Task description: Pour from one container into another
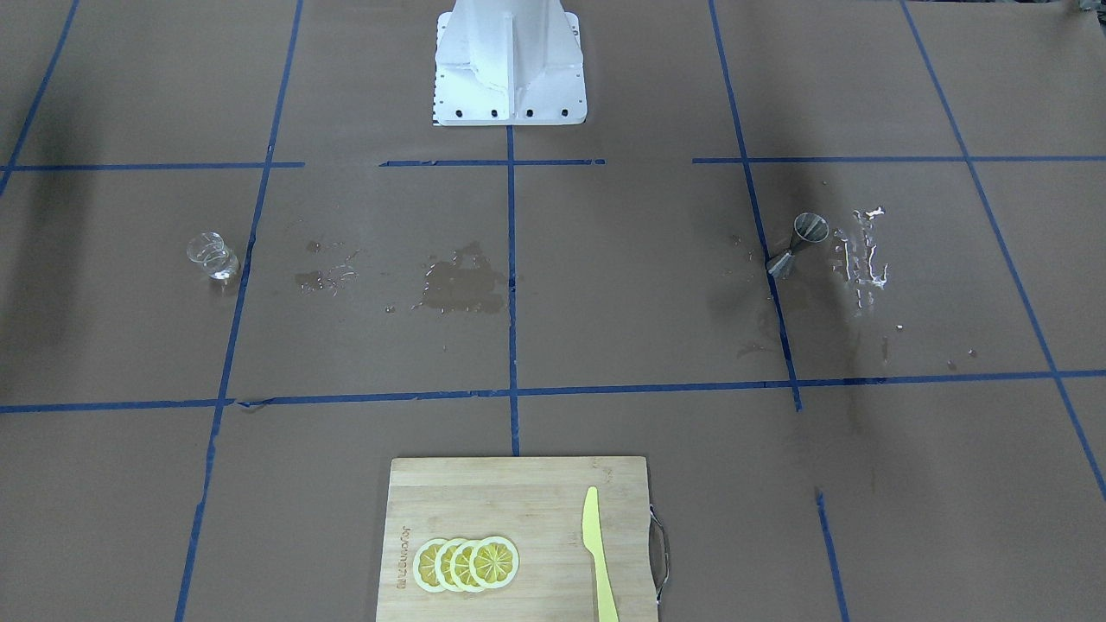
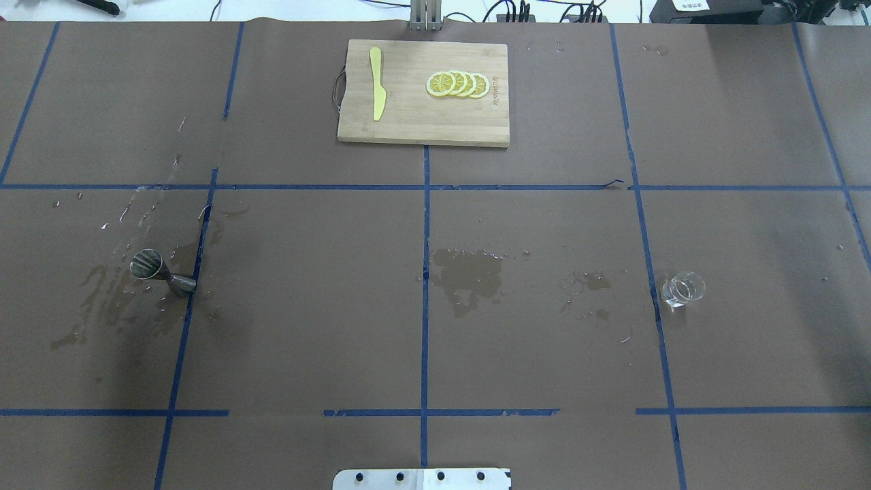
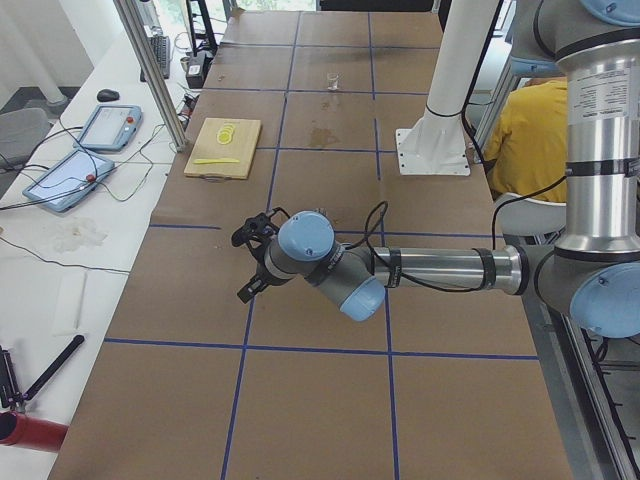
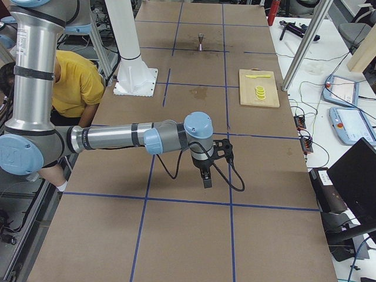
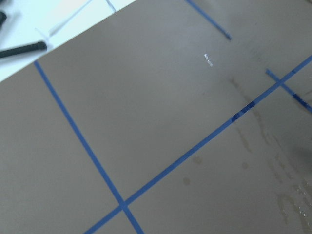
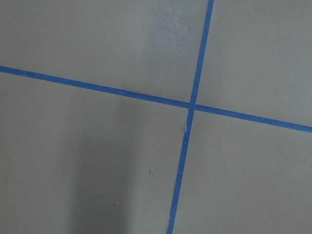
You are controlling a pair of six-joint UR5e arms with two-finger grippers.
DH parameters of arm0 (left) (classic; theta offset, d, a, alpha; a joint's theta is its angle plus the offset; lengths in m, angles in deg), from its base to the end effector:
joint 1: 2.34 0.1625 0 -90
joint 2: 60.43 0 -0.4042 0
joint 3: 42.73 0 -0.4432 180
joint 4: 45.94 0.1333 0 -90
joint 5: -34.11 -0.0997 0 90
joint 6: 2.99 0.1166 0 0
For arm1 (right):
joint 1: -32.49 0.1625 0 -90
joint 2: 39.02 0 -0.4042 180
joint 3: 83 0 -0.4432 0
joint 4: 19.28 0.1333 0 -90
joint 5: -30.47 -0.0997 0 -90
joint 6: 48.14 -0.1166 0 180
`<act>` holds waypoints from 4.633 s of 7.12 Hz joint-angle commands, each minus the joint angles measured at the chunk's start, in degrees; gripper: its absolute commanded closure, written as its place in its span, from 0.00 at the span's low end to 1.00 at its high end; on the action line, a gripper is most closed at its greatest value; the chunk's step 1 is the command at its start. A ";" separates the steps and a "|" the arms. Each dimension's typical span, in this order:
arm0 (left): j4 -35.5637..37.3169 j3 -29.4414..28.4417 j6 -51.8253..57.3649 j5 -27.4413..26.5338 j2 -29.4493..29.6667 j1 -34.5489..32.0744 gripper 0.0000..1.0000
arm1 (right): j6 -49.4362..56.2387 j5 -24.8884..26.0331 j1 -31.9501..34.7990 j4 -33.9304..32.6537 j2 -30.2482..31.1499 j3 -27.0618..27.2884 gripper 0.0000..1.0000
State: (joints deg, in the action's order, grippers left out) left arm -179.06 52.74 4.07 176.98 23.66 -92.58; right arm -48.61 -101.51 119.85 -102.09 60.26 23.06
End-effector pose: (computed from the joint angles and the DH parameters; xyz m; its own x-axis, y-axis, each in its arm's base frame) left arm -0.0425 -0.5224 0.5521 0.6017 0.6242 -0.4983 -0.0714 0.6635 0.7448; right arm 0.0326 -0.4946 0.5691 0.7355 -0.1876 0.6510 0.0387 0.9710 0.2361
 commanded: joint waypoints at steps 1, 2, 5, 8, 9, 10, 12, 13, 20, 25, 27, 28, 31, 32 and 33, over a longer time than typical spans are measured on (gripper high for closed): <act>-6.49 0.84 -5.03 1.10 0.90 0.06 0.00 | -0.06 -0.74 -0.08 2.21 -0.05 -0.33 0.00; -12.62 0.16 -6.08 1.44 1.42 0.58 0.00 | -0.06 -0.82 -0.08 2.30 -0.05 -0.33 0.00; -25.37 1.20 -25.87 -5.37 1.60 8.55 0.00 | -0.06 -1.17 0.00 2.30 0.04 -0.15 0.00; -32.99 6.80 -40.52 -20.83 0.73 19.20 0.00 | 0.03 -1.26 0.00 2.30 0.39 0.11 0.00; -34.12 7.96 -42.29 -23.92 -0.23 21.13 0.00 | -0.06 -1.26 0.00 2.30 0.48 0.02 0.00; -37.61 7.97 -45.70 -30.48 -0.59 25.68 0.00 | -0.06 -1.35 0.00 2.30 0.48 -0.06 0.00; -41.07 7.97 -50.10 -50.23 -2.78 40.16 0.00 | -0.06 -1.35 0.00 2.30 0.65 0.02 0.00; -42.21 7.97 -51.00 -57.72 -3.23 45.71 0.00 | -0.06 -1.35 0.00 2.30 0.74 0.20 0.00; -42.30 3.49 -60.15 -98.30 -5.52 76.26 0.00 | -0.06 -1.35 0.00 2.30 0.83 0.11 0.00; -42.31 -2.39 -61.29 -98.31 -3.59 77.75 0.00 | -0.06 -1.35 0.00 2.30 0.74 0.20 0.00; -42.39 -4.86 -61.29 -98.22 -1.66 77.93 0.00 | -0.06 -1.35 0.00 2.30 0.74 0.20 0.00; -42.48 -5.30 -61.38 -98.22 -1.56 78.37 0.00 | -0.06 -1.35 0.00 2.30 0.74 0.20 0.00; -42.57 -6.09 -61.38 -98.14 -1.12 78.46 0.42 | -0.06 -1.35 0.00 2.30 0.65 0.20 0.00; -42.66 -6.00 -61.38 -98.14 -1.12 78.46 0.50 | -0.06 -1.35 0.00 2.30 0.57 0.20 0.00; -42.66 -6.00 -61.38 -98.22 -1.12 78.46 0.52 | -0.06 -1.35 0.00 2.30 0.56 0.20 0.00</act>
State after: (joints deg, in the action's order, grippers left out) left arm -221.68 46.75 -57.31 78.82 22.53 -14.13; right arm -48.67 -102.86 119.85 -99.79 60.85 23.26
